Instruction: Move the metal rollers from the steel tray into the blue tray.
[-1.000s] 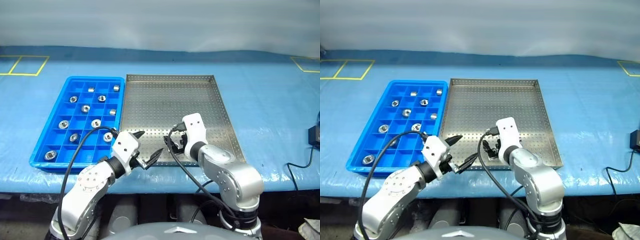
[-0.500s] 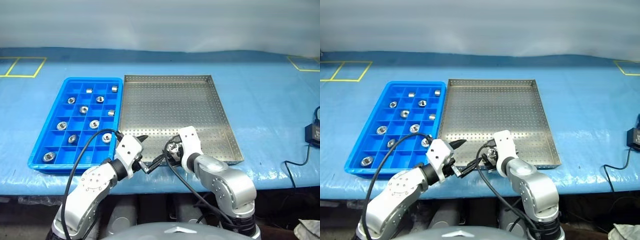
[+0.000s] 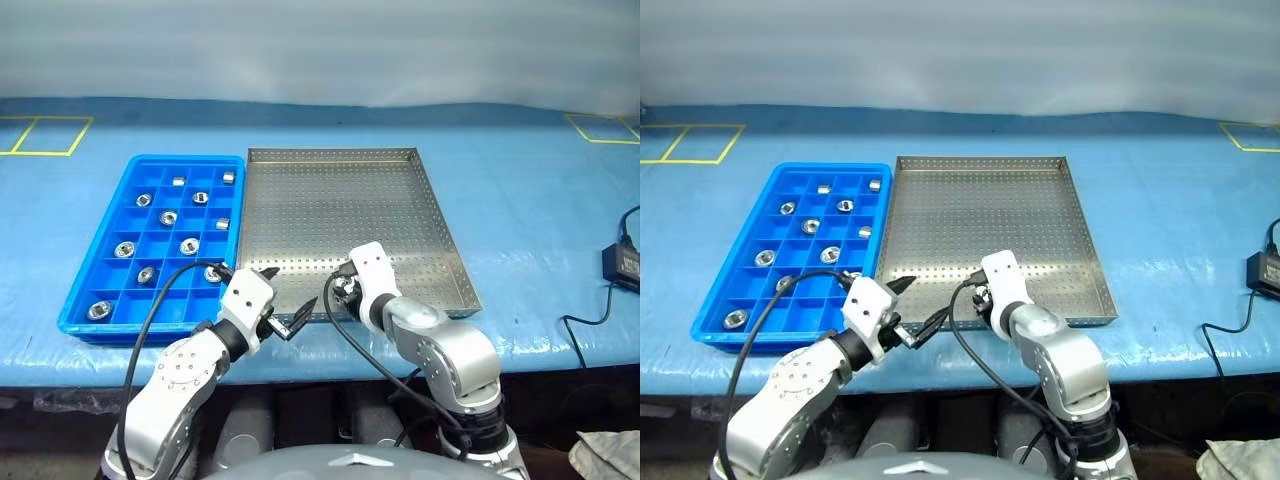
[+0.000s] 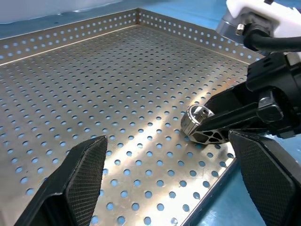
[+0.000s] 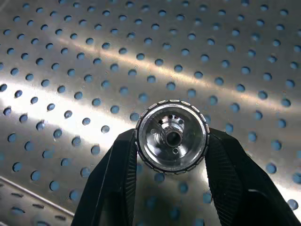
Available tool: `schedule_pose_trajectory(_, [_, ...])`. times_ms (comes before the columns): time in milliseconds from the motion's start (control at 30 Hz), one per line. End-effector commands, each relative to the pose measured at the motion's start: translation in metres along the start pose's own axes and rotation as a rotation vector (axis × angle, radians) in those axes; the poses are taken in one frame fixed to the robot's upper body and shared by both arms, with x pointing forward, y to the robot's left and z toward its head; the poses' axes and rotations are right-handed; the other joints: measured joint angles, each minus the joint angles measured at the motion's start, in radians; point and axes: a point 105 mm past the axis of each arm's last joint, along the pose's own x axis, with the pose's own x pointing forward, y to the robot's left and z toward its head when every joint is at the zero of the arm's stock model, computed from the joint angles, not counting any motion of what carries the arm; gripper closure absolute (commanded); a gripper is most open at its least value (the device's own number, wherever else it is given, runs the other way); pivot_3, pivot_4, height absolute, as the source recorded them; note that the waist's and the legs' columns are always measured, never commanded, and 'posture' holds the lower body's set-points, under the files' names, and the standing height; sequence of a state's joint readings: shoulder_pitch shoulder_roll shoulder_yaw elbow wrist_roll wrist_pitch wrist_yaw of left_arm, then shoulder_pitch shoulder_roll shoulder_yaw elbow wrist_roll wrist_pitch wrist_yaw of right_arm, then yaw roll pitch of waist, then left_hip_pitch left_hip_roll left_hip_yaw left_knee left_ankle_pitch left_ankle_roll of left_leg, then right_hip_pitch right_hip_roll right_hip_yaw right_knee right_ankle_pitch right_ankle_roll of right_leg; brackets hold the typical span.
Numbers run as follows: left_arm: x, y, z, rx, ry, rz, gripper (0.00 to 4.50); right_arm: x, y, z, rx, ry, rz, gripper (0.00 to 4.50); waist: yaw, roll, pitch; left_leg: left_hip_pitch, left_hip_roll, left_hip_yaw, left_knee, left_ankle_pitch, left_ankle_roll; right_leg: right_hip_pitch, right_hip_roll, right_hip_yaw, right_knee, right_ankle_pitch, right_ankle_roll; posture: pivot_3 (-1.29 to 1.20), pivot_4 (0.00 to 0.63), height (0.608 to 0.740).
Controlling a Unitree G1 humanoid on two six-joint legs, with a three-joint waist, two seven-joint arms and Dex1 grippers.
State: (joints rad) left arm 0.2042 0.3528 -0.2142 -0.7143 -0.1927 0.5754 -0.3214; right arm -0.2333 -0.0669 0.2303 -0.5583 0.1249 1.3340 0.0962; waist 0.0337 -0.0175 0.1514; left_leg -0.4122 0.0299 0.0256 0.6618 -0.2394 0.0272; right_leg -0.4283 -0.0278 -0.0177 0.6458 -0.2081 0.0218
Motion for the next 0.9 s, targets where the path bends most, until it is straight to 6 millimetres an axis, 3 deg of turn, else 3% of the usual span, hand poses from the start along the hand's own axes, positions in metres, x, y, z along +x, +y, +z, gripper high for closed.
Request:
schedule_pose_trajectory(33, [-0.008,0.014,0.023,0.055,-0.097,0.135,0.00,0.003,0.010,0.040,-0.045,-0.147,0.047,2.80,0.011,0.000,0.000,0.000,0.000,-0.001,-0.001,0.000,0.000,0.000,0.001,0.000,0.000,0.000,0.000,0.31,0.150,0.740])
schedule_pose_trajectory(300, [-0.037,0.030,0.028,0.045,-0.134,0.362,0.00,0.008,0.066,0.096,-0.180,-0.373,0.311,2.80,0.084,0.000,0.000,-0.003,-0.002,-0.003,-0.008,-0.004,-0.001,-0.002,0.002,0.000,-0.003,-0.002,0.003,0.48,0.150,0.740])
schedule_pose_trajectory(433, [-0.054,0.029,0.024,0.022,-0.125,0.447,0.00,0.004,0.095,0.108,-0.231,-0.448,0.464,2.80,0.132,0.000,0.001,-0.003,-0.002,-0.003,-0.008,-0.006,-0.001,-0.002,0.001,-0.001,-0.003,-0.004,0.005,0.55,0.150,0.740])
schedule_pose_trajectory(600, [-0.071,0.018,0.019,0.038,-0.117,0.469,0.00,0.000,0.123,0.102,-0.265,-0.466,0.631,2.80,0.204,0.001,0.001,-0.003,-0.002,-0.004,-0.008,-0.006,-0.001,-0.002,0.000,-0.004,-0.004,-0.006,0.003,0.60,0.150,0.740])
schedule_pose_trajectory(900, [-0.080,0.004,0.011,0.062,-0.103,0.479,0.00,0.020,0.143,0.067,-0.253,-0.348,0.706,2.80,0.357,0.001,0.001,-0.005,0.000,-0.004,-0.007,-0.008,-0.004,-0.008,0.000,-0.010,-0.004,-0.010,-0.003,0.66,0.150,0.740])
